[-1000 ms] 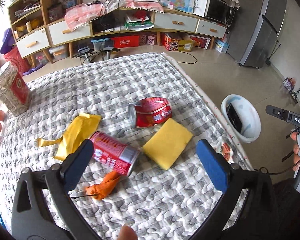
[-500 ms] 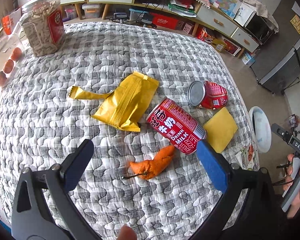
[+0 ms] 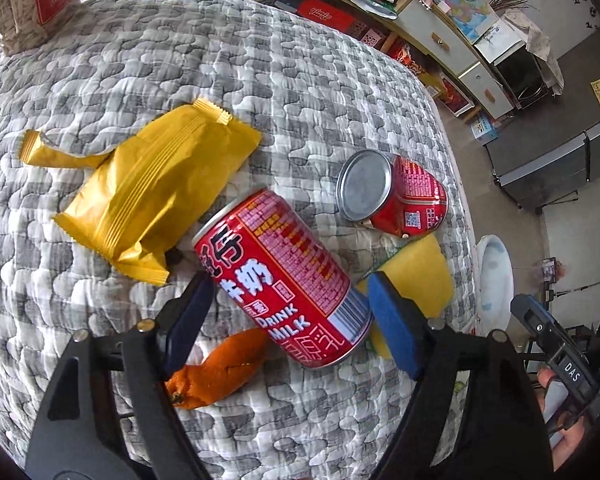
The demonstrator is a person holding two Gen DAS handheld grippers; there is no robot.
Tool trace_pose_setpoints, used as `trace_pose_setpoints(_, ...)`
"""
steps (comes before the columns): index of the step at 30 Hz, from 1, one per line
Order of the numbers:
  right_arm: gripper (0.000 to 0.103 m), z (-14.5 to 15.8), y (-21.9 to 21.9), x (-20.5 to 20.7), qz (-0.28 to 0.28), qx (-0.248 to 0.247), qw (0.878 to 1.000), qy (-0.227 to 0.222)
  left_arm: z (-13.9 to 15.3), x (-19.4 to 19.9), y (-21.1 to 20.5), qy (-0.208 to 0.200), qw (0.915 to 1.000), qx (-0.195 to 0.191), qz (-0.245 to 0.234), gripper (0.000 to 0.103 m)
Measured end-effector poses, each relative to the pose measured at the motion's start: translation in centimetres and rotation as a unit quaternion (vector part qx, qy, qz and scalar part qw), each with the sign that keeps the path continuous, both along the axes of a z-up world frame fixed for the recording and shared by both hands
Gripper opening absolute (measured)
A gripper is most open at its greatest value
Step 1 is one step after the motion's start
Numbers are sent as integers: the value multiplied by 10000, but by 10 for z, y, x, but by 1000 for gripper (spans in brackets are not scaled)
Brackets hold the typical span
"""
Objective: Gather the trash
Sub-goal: 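Grasp the red Drink Milk can with the left tool while the right tool grasps the yellow sponge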
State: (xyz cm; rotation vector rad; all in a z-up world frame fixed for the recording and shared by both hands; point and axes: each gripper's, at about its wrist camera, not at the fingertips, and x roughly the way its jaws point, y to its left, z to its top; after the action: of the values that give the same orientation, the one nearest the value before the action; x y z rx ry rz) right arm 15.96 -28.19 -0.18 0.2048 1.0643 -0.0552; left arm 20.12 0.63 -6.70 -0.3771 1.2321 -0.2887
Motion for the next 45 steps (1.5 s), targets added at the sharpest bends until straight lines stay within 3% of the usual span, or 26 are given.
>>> trace_pose_setpoints(2,82,-2,5,2,17,-12,10000,25,-1,0,3,-5,9999,-122,42,72)
trace_pose_setpoints(10,82,-7,28,11,306,119,9994,48,23,-17,22,-448,9987,155,-204,59)
trace_pose_setpoints(21,78,-33,78,35,952,251,9948,274,34,-54,56,-729,9962,349,-332,56)
trace_pose_setpoints(30,56,-51,92,45,1073,486,9922,408,34,-75,78,-801,9953,490,-256,56)
trace_pose_setpoints(38,26,-36,95,34,1205,284,9921,210,47,-86,74,-1039,9928,538,-247,56)
trace_pose_setpoints(45,19,-20,81,16,1231,586,9907,49,57,-92,61,-1256,9896,588,-380,56)
